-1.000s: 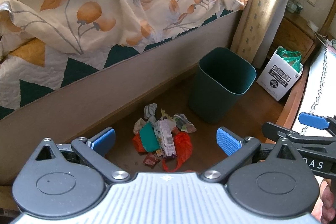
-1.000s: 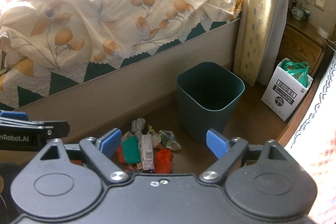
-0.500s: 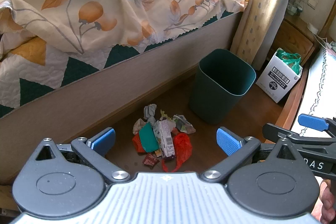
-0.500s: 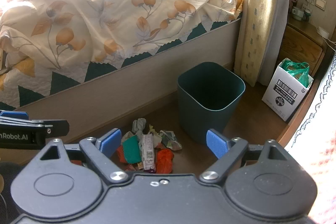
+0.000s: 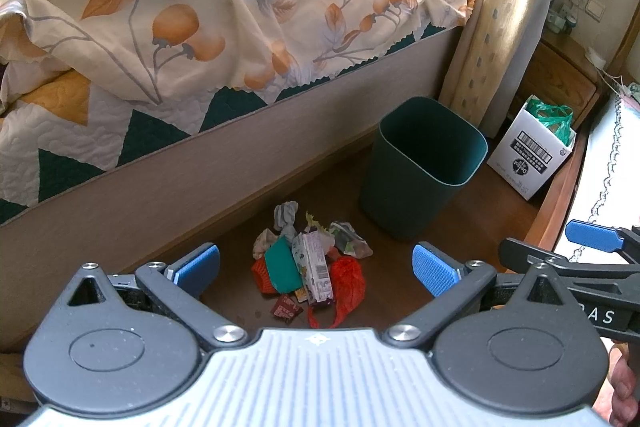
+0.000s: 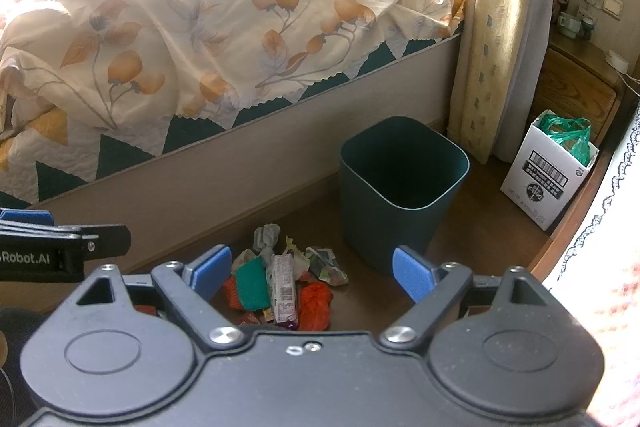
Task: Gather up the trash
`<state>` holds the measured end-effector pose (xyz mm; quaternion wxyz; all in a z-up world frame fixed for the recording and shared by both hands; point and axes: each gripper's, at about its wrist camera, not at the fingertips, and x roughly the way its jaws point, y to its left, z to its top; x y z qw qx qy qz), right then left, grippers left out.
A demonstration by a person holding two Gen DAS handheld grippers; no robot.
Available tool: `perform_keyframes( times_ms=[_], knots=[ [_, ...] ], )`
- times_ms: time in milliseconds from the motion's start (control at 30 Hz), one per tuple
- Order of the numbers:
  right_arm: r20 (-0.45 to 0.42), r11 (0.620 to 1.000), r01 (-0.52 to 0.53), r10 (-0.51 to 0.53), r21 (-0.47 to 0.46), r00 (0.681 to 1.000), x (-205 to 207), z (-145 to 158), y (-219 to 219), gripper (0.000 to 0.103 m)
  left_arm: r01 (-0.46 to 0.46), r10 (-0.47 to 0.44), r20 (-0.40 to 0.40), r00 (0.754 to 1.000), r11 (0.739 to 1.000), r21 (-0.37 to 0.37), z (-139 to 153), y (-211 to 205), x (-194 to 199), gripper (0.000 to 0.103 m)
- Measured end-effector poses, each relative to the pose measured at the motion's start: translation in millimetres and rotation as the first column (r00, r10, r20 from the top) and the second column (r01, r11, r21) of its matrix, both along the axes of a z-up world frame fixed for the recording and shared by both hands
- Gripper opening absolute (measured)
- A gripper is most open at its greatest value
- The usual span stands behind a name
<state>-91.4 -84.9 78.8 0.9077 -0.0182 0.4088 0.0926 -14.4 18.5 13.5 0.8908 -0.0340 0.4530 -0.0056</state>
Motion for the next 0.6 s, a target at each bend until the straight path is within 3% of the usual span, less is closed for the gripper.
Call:
perform_keyframes(
  times_ms=[300, 600],
  knots=[
    [-0.002, 1.000, -0.006, 0.006, 0.002, 1.000, 1.1, -1.0, 2.4, 0.088, 0.004, -0.005, -0.005, 1.000, 1.000, -0.022, -0.6, 4.6, 2.6, 0.103],
    [0.000, 1.000, -0.026, 0.026, -0.006, 1.000, 29.5, -6.5, -1.0, 0.086, -0.029, 0.028, -0.027, 0.999, 0.999, -0.029, -17.5, 16.7, 24.4, 0.103]
  ],
)
